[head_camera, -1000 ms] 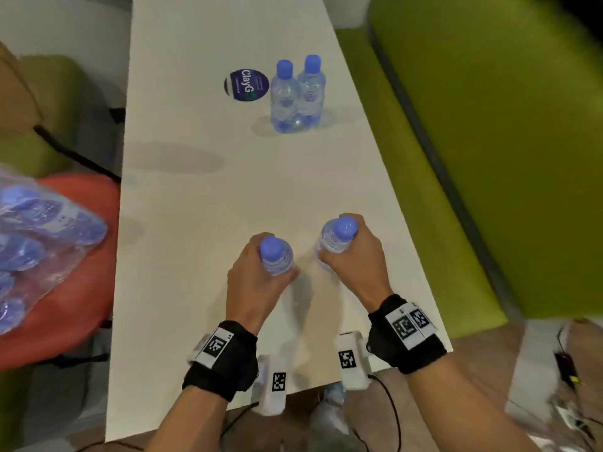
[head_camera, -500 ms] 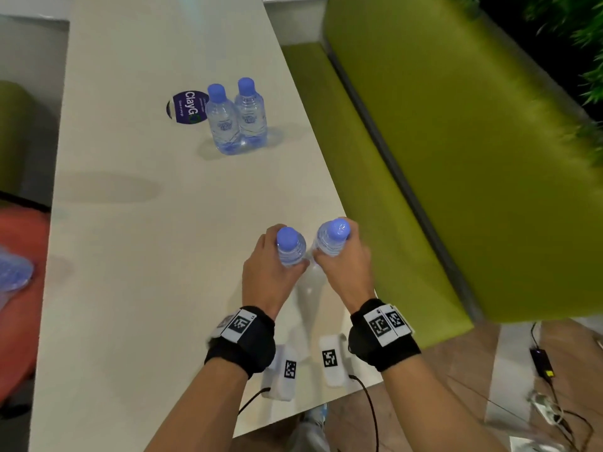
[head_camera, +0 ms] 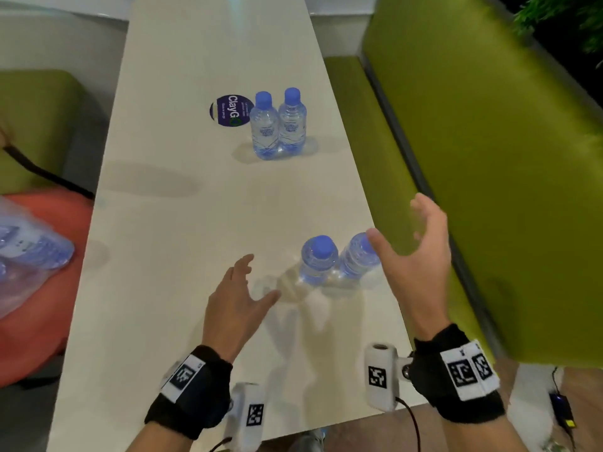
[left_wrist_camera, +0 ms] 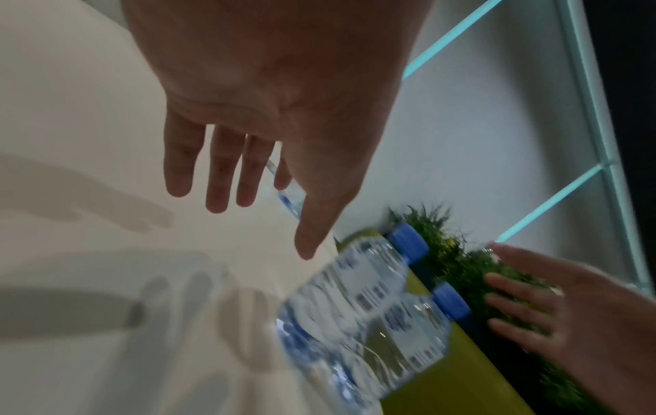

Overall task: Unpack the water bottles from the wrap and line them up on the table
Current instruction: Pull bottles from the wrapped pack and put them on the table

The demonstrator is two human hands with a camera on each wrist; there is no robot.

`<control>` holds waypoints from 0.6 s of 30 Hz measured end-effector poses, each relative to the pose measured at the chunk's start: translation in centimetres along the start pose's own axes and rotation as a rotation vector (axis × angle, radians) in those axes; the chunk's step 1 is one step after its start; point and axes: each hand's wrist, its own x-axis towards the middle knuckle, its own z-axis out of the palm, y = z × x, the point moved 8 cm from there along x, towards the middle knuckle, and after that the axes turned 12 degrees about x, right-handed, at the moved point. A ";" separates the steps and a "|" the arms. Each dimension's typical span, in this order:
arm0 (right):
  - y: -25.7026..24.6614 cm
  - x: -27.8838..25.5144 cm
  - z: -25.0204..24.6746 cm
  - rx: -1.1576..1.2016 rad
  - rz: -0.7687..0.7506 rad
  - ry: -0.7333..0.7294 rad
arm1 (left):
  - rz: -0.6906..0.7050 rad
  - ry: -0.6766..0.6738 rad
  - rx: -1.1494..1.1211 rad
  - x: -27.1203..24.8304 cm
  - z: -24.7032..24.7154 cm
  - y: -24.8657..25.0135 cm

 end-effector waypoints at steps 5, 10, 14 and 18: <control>-8.3 -1.5 6.4 -0.036 -0.329 -0.087 | -0.124 0.064 0.036 -1.7 -3.9 -8.3; -10.3 -7.2 21.0 -0.046 -0.387 -0.573 | -0.244 0.184 0.072 -2.3 -8.9 -15.8; -10.6 -13.7 31.9 -0.206 -0.428 -1.000 | -0.319 0.305 0.105 -3.3 -14.0 -21.2; -11.6 -18.3 40.2 -0.291 -0.507 -1.170 | -0.446 0.415 0.139 -4.7 -18.9 -27.1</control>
